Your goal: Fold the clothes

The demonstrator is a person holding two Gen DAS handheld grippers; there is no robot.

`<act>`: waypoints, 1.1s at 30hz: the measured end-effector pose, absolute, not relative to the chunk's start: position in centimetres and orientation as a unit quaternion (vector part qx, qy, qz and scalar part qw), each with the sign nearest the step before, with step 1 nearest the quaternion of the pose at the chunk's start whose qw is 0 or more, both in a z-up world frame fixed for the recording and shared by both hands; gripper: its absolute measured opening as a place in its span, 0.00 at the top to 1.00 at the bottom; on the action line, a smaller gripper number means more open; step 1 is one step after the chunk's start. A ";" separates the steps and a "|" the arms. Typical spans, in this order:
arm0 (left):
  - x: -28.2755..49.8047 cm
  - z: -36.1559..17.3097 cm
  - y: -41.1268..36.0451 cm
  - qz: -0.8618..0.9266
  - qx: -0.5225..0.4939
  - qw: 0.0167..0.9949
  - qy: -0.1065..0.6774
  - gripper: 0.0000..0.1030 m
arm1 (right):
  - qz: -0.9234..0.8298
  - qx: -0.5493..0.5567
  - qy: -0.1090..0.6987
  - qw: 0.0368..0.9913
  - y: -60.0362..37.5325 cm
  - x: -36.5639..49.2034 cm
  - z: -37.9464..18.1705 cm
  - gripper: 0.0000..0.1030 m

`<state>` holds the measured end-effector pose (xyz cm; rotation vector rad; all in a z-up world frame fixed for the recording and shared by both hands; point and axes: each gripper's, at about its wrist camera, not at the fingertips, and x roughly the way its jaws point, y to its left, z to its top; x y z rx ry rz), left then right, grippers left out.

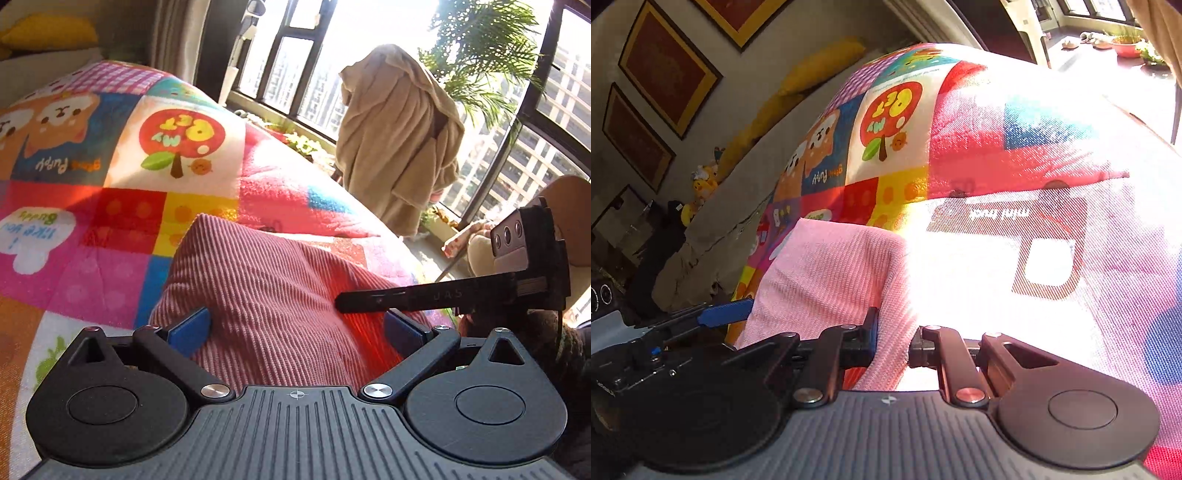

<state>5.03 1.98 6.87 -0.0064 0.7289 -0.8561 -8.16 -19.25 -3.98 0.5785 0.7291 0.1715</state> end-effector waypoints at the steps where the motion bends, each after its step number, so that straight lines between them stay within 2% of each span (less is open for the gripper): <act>1: 5.0 7.1 2.2 -0.404 -0.005 0.848 0.342 0.01 | 0.081 0.268 0.355 0.892 -18.9 -8.1 -4.3 0.88; 6: 5.6 8.4 4.6 -0.369 -0.025 0.871 0.322 0.01 | 0.079 0.218 0.364 0.902 -17.5 -8.0 -4.9 0.88; 9: 7.3 7.2 7.0 -0.300 -0.038 0.890 0.342 0.01 | 0.076 0.206 0.363 0.906 -17.3 -7.9 -4.8 0.88; 14: 8.1 3.3 7.0 -0.276 -0.028 0.872 0.404 0.01 | 0.070 0.190 0.360 0.911 -17.2 -7.7 -4.5 0.88; 21: 7.4 3.5 6.7 -0.275 -0.004 0.876 0.396 0.01 | 0.056 0.169 0.350 0.920 -17.1 -7.6 -3.8 0.87; 24: 7.2 3.4 6.4 -0.282 -0.007 0.873 0.399 0.01 | 0.033 0.151 0.334 0.930 -17.1 -7.9 -2.7 0.78; 26: 7.0 3.4 6.2 -0.285 -0.007 0.871 0.400 0.01 | 0.022 0.136 0.317 0.938 -16.9 -8.1 -1.7 0.77; 27: 6.9 3.3 6.1 -0.287 -0.006 0.870 0.401 0.01 | 0.025 0.129 0.309 0.942 -16.6 -7.9 -1.2 0.72; 30: 6.8 3.1 5.7 -0.289 -0.004 0.868 0.405 0.01 | 0.044 0.108 0.285 0.951 -15.4 -6.7 0.2 0.47; 33: 6.9 2.8 5.3 -0.291 0.001 0.865 0.409 0.01 | 0.063 0.087 0.261 0.959 -14.2 -5.5 1.5 0.41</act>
